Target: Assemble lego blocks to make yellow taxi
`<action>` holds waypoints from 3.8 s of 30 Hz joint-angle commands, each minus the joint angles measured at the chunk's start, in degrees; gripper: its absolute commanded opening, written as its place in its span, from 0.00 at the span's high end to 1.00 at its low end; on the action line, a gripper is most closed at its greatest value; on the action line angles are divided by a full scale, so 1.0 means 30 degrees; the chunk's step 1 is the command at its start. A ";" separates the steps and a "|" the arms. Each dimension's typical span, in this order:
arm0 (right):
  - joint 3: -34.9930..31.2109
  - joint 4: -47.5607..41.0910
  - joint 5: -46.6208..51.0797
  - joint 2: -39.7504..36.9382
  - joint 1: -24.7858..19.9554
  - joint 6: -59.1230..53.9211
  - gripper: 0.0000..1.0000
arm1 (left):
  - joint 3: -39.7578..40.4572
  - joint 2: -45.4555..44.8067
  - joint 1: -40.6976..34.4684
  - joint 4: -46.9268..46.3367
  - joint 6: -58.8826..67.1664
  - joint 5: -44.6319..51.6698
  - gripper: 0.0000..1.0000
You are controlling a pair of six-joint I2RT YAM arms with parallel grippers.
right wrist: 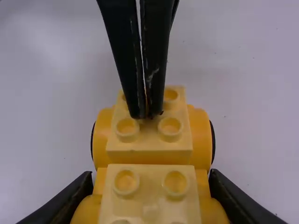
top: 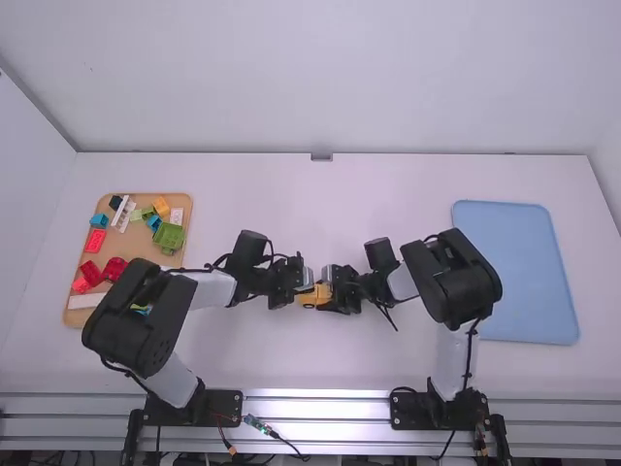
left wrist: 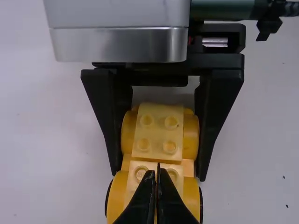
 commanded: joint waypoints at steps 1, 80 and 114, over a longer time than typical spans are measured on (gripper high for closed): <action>-0.0219 -0.0219 0.0306 -0.0240 -0.0036 0.0335 0.73 | 0.0029 0.0240 -0.0007 -0.0189 0.0080 0.0153 0.98; -0.0219 -0.7315 1.1358 -0.4131 -0.0036 0.2120 0.01 | 0.7133 -0.5056 0.7621 -0.6892 -1.2976 -0.5093 0.01; -0.0204 -1.0775 1.6334 -0.8961 0.0000 0.4597 0.01 | 2.7817 0.9041 1.2968 -2.1107 -1.8345 -1.1963 0.01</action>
